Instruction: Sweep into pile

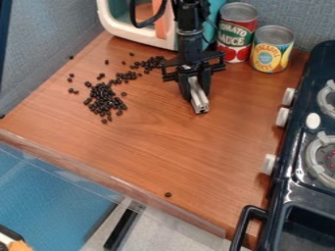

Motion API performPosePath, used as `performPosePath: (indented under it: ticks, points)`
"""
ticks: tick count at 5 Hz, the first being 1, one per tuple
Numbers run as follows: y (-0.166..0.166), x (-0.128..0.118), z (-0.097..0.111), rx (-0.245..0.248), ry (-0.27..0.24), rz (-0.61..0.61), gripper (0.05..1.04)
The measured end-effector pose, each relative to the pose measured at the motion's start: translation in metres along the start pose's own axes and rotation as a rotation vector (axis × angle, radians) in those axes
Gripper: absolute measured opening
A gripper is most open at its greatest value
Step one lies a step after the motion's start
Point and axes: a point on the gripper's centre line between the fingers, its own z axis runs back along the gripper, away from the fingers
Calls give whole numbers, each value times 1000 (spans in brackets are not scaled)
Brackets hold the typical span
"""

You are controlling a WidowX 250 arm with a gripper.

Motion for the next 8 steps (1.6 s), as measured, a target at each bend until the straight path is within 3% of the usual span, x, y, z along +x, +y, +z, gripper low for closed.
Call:
performPosePath:
  ticks: [5,8]
  points:
    - [36,31,10,-46,-16,126,385]
    - [50,28,21,-123,-111,276,385]
